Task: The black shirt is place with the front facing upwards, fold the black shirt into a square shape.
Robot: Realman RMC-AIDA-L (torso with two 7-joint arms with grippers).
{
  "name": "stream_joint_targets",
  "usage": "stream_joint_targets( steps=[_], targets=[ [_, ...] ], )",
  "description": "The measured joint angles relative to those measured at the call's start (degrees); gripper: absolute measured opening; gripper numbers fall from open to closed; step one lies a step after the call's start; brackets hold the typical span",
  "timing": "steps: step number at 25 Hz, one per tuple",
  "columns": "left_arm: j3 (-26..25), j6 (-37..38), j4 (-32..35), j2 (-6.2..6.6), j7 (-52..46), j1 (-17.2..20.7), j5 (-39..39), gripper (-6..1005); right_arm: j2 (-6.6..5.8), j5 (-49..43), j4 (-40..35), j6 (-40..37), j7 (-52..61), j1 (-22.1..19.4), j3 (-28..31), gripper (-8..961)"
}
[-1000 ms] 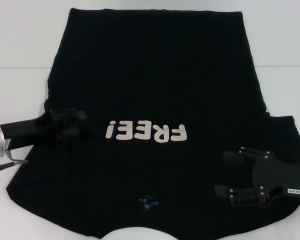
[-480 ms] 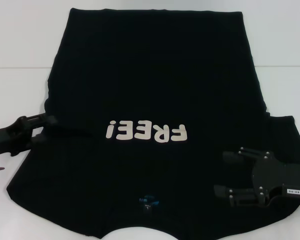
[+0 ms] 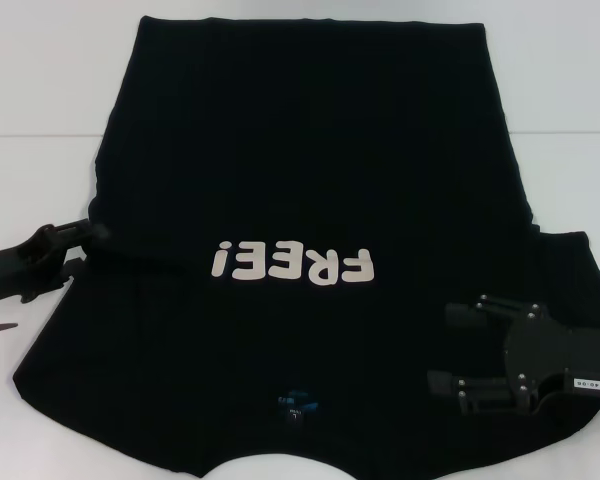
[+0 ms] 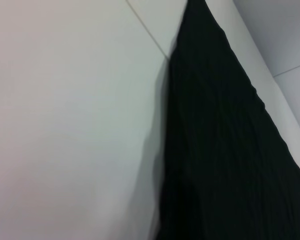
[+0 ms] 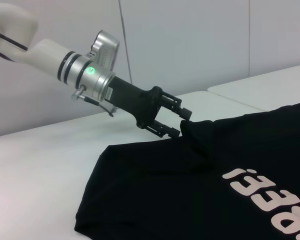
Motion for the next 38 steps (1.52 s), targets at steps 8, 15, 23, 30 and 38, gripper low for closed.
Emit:
stream_joint_targets(
  steps=[8, 15, 23, 30, 38],
  targets=[
    [-0.1, -0.1, -0.3, -0.8, 0.0, -2.7, -1.1, 683, 0.0, 0.0, 0.0, 0.0, -0.2, 0.1, 0.0, 941],
    [0.0, 10.8, -0.4, -1.92, 7.1, -3.6, -14.0, 683, 0.0, 0.0, 0.0, 0.0, -0.1, -0.1, 0.0, 941],
    [4.3, 22.6, 0.7, -0.82, 24.5, -0.5, -14.5, 674, -0.16, 0.0, -0.1, 0.4, 1.7, -0.3, 2.4, 941],
    [12.4, 25.2, 7.8, -1.51, 42.7, 4.9, -8.4, 675, -2.19, -0.5, -4.7, 0.8, 18.6, -0.6, 7.1, 942],
    [12.5, 30.8, 11.1, -2.29, 58.0, 7.2, -5.1, 677, -7.08, -15.4, -20.0, -0.6, 56.1, 1.5, 7.3, 942]
  ],
)
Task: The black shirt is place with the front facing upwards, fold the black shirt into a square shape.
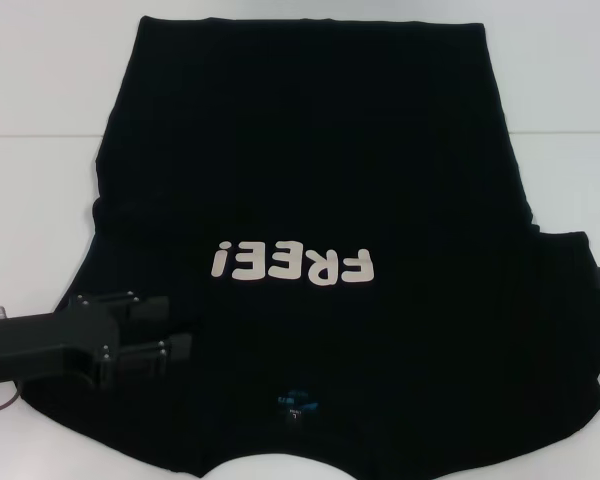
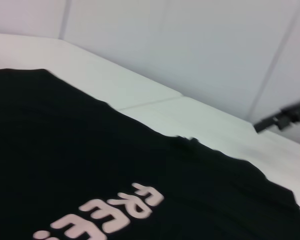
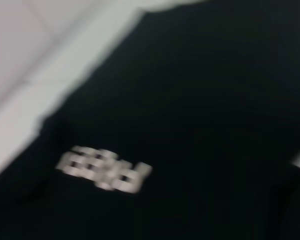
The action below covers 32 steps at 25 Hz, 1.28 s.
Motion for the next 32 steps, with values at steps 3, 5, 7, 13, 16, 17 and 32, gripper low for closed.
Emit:
stream_joint_targets(
  steps=[3, 5, 7, 13, 16, 17, 32],
  targets=[
    [-0.2, 1.6, 0.8, -0.02, 1.0, 0.1, 0.8, 678, -0.56, -8.5, -5.2, -1.9, 11.7, 2.1, 0.1, 942],
    [-0.2, 1.9, 1.2, -0.05, 1.5, 0.3, 0.9, 678, -0.63, -14.0, -7.7, -3.5, 17.4, 3.9, 0.1, 941],
    [-0.3, 2.1, 1.5, -0.11, 1.8, 0.4, 0.9, 678, -0.53, -17.8, -8.6, -4.7, 20.5, 5.4, 0.2, 940],
    [-0.3, 2.8, 1.6, -0.2, 2.0, 0.6, 0.9, 681, -0.18, -23.9, -6.6, -3.3, 23.3, 6.9, 0.0, 937],
    [-0.3, 2.8, 1.6, -0.21, 2.1, 0.7, 1.0, 682, -0.42, -24.7, -4.7, -1.8, 23.6, 7.2, 0.2, 936],
    [-0.3, 2.8, 1.6, -0.21, 2.1, 0.7, 1.0, 682, -0.57, -24.7, -3.9, -1.2, 23.7, 7.3, 0.2, 935],
    [-0.3, 2.8, 1.4, -0.21, 2.2, 0.7, 1.0, 683, -1.89, -24.9, 10.3, 9.0, 23.3, 11.3, -3.5, 863]
  ],
)
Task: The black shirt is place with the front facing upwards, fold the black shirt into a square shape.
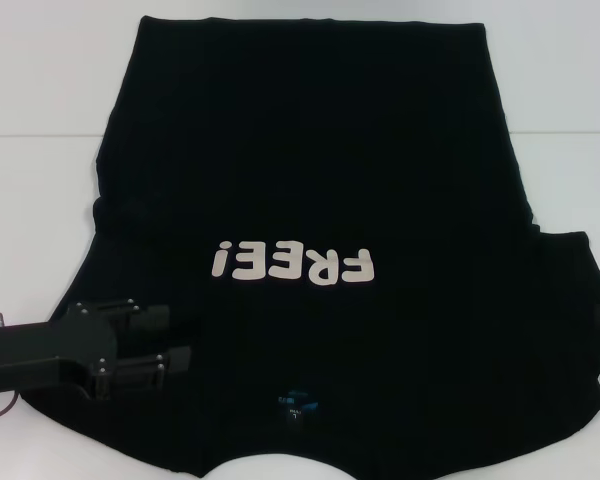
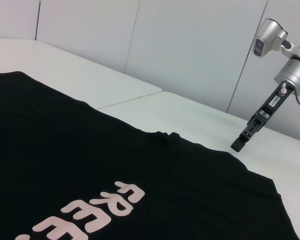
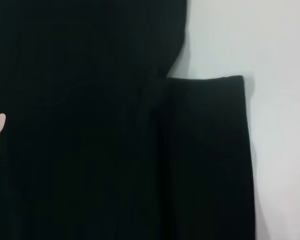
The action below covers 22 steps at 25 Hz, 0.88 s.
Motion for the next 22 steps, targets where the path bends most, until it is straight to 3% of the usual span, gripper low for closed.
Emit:
stream_joint_targets(
  steps=[22],
  targets=[
    [0.0, -0.5, -0.4, -0.09, -0.1, 0.0, 0.4, 681, 0.23, -0.1, 4.6, 4.7, 0.0, 1.4, -3.1, 835]
  ],
)
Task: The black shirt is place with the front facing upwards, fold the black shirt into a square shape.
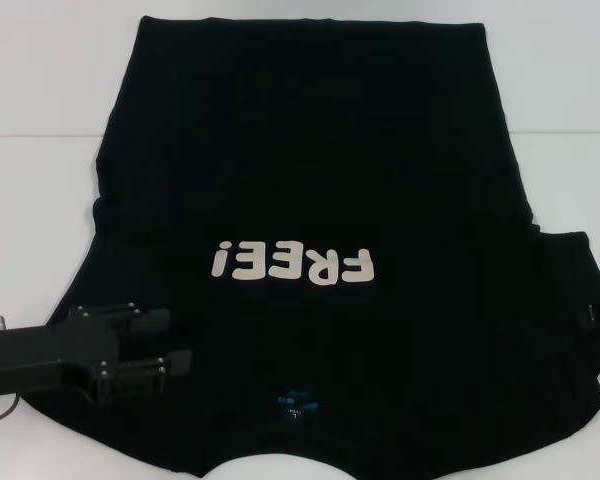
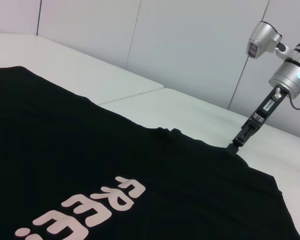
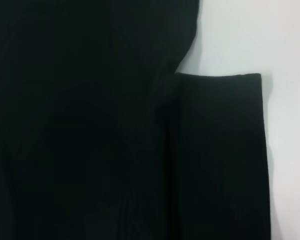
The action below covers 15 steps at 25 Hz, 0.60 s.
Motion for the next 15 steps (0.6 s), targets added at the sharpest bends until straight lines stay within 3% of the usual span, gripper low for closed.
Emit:
stream_joint_targets(
  steps=[4, 15],
  targets=[
    [0.0, 0.0, 0.0, 0.0, -0.1, 0.0, 0.0, 679, -0.02, 0.0, 0.0, 0.0, -0.1, 0.0, -0.7, 830],
    [0.0, 0.0, 0.0, -0.13, -0.2, 0.0, 0.0, 676, -0.21, 0.0, -0.6, -0.1, 0.1, 0.0, -0.7, 378]
  ],
)
